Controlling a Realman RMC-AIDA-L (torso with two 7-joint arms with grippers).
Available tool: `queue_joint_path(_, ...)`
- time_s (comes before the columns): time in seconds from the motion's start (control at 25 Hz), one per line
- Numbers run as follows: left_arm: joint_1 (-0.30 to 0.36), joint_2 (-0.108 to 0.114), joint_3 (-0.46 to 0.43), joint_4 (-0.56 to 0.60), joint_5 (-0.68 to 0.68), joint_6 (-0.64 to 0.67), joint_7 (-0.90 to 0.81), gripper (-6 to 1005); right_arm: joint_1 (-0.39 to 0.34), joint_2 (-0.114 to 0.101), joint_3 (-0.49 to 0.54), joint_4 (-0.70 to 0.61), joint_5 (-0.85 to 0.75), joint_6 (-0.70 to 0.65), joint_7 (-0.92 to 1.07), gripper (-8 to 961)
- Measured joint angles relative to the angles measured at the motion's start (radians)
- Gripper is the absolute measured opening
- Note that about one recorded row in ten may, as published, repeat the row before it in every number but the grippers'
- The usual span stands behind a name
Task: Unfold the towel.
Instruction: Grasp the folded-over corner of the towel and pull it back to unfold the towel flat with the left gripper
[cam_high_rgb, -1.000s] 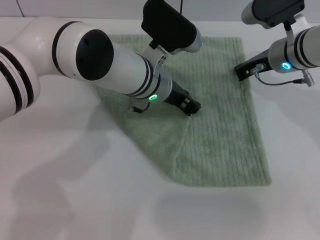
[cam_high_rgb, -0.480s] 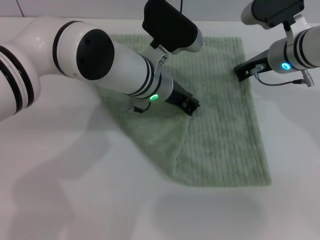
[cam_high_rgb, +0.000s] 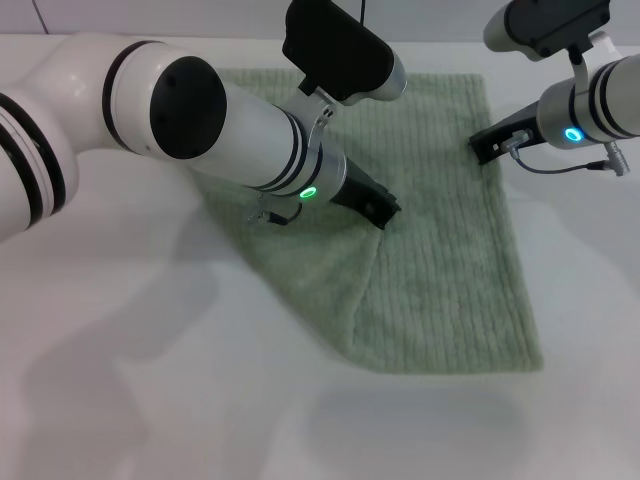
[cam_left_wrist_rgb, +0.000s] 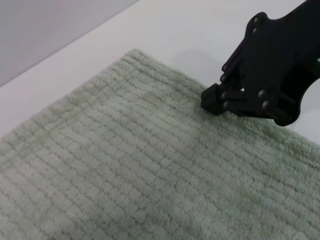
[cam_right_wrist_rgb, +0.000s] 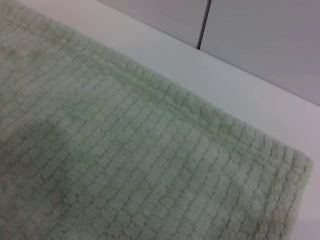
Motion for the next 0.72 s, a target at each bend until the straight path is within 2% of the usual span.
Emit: queue_joint_path(0.72,0.058,0.009,-0.063,-0.076,0.006,0.001,0.005,78,0.011,0.0,0.027,0.041,0.068,0.0,-0.082,23)
